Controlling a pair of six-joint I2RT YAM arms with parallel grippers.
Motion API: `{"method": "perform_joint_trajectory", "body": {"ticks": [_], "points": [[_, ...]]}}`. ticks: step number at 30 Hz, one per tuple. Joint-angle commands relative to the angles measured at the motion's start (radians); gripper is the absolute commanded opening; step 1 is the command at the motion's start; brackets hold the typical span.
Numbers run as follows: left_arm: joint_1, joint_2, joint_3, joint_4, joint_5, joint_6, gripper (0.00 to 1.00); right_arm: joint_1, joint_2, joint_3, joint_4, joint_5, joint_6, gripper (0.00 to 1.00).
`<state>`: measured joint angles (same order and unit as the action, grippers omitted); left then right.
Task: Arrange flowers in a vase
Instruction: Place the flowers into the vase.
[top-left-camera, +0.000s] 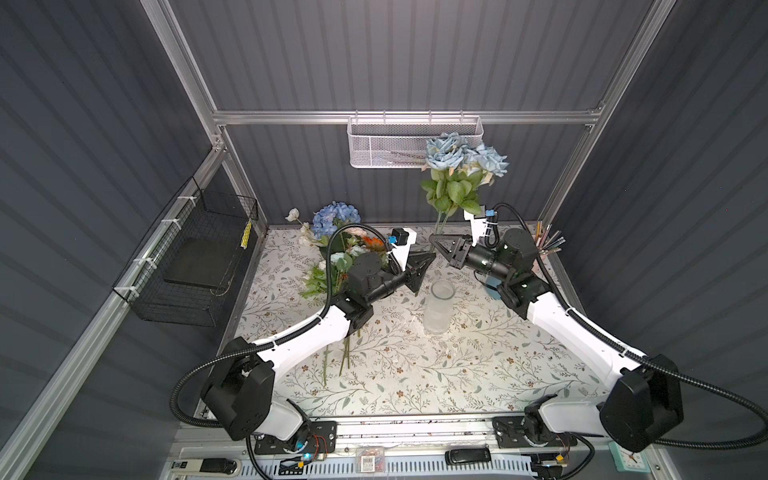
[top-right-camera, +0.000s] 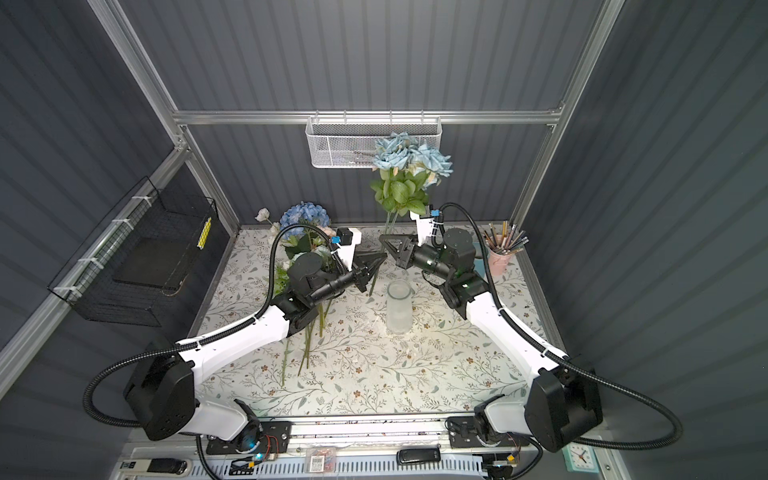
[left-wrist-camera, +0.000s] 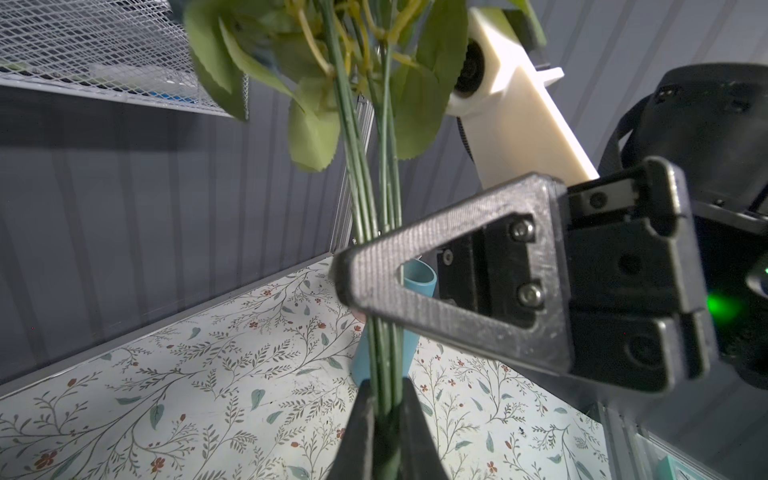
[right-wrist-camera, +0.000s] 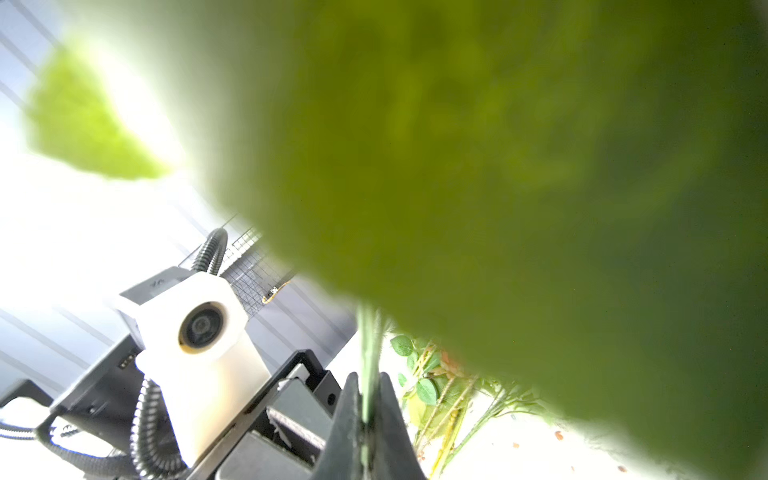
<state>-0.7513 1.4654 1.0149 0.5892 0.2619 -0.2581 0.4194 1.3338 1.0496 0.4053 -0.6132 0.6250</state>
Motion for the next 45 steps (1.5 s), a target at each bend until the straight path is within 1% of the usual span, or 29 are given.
{"method": "perform_joint_trajectory", "body": {"ticks": [1, 2, 3, 4, 6, 8, 11, 13, 14, 16, 22, 27, 31, 36, 41, 42, 45], "points": [[-0.006, -0.019, 0.004, 0.023, 0.056, -0.008, 0.53, 0.005, -0.034, -0.002, -0.02, 0.016, -0.059, 0.0], [-0.005, -0.03, 0.005, 0.008, 0.053, -0.016, 0.81, 0.005, -0.046, 0.003, -0.047, 0.029, -0.091, 0.0], [0.0, -0.039, 0.005, -0.005, 0.053, -0.023, 0.94, 0.005, -0.057, 0.011, -0.072, 0.046, -0.117, 0.0], [0.01, -0.051, 0.006, -0.02, 0.053, -0.032, 1.0, 0.005, -0.07, 0.021, -0.104, 0.068, -0.152, 0.0], [0.037, -0.072, 0.0, -0.048, 0.053, -0.066, 1.0, 0.004, -0.091, 0.047, -0.16, 0.106, -0.214, 0.0], [0.088, -0.089, -0.02, -0.061, 0.054, -0.114, 1.0, 0.003, -0.11, 0.074, -0.216, 0.147, -0.274, 0.0], [0.183, -0.096, -0.076, -0.041, 0.046, -0.233, 1.0, 0.003, -0.139, 0.104, -0.285, 0.227, -0.348, 0.0], [0.227, -0.097, -0.117, -0.027, 0.024, -0.281, 1.0, 0.004, -0.159, 0.113, -0.318, 0.266, -0.389, 0.0], [0.237, -0.097, -0.135, -0.029, 0.004, -0.284, 1.0, 0.004, -0.171, 0.115, -0.333, 0.307, -0.406, 0.0], [0.242, -0.093, -0.152, -0.05, -0.018, -0.279, 1.0, 0.003, -0.19, 0.118, -0.355, 0.328, -0.435, 0.0], [0.245, -0.058, -0.155, -0.065, -0.015, -0.279, 1.0, 0.004, -0.208, 0.096, -0.38, 0.356, -0.484, 0.0], [0.245, -0.044, -0.15, -0.049, 0.002, -0.281, 1.0, 0.005, -0.208, 0.034, -0.313, 0.345, -0.484, 0.0], [0.245, -0.035, -0.146, -0.033, 0.027, -0.287, 1.0, 0.006, -0.185, -0.045, -0.227, 0.33, -0.481, 0.0], [0.245, -0.033, -0.153, -0.032, 0.023, -0.289, 1.0, 0.024, -0.176, -0.152, -0.154, 0.327, -0.464, 0.0], [0.245, -0.01, -0.144, -0.001, 0.06, -0.302, 1.0, 0.06, -0.172, -0.246, -0.11, 0.38, -0.467, 0.0], [0.245, -0.006, -0.142, 0.005, 0.093, -0.303, 1.0, 0.066, -0.168, -0.259, -0.107, 0.387, -0.466, 0.0], [0.245, -0.002, -0.137, 0.013, 0.103, -0.308, 1.0, 0.079, -0.163, -0.294, -0.095, 0.41, -0.459, 0.0]]}}
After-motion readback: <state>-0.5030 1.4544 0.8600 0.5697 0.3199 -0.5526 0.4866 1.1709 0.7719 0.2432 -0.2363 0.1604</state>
